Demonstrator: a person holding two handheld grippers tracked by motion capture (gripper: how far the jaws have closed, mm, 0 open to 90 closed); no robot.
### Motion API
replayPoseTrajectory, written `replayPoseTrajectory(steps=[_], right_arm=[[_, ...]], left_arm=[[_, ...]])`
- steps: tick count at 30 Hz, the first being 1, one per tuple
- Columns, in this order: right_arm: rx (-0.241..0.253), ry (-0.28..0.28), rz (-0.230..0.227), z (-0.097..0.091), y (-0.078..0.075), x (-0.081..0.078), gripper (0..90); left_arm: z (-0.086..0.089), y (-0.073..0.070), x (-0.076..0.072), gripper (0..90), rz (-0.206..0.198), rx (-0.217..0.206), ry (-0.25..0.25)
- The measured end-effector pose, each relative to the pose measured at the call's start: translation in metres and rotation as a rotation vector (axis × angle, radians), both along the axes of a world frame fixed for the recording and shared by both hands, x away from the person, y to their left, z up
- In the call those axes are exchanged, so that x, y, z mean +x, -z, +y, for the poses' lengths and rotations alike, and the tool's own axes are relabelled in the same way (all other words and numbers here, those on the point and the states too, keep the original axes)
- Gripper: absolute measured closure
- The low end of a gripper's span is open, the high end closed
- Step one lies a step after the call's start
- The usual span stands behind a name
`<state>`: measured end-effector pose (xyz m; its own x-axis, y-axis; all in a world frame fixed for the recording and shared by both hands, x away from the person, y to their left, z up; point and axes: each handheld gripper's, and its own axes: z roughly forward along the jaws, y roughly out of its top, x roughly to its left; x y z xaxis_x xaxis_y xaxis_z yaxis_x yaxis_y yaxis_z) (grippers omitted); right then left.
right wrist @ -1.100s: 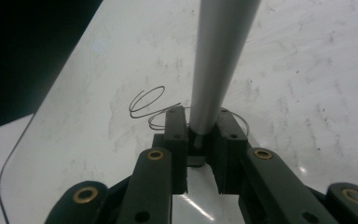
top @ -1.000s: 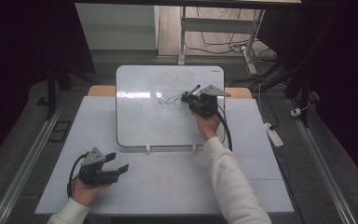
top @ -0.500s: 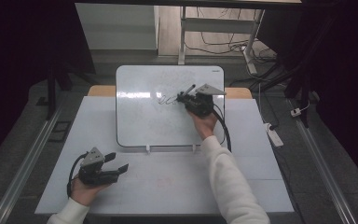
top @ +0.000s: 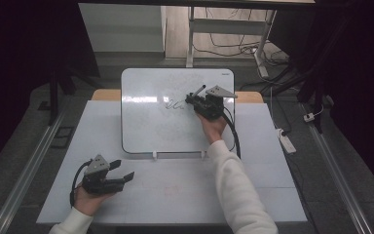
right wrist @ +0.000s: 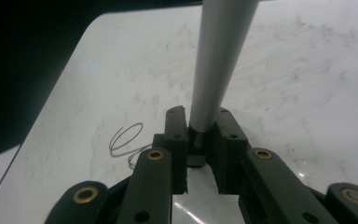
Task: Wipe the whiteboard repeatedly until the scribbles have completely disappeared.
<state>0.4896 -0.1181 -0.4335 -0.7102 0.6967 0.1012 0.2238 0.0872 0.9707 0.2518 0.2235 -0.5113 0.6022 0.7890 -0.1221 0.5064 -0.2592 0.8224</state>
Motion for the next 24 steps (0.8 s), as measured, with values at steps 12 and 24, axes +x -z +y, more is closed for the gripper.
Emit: replayPoseTrajectory(steps=[12, 24], right_arm=[[-0.084, -0.086, 0.004, 0.012, 0.006, -0.01, 77.3], [-0.126, -0.091, -0.001, 0.012, 0.007, -0.015, 77.3]], left_arm=[[0.001, 0.0, 0.001, 28.6, 0.003, -0.005, 0.0], [-0.003, -0.001, -0.001, 28.6, -0.002, 0.001, 0.014]])
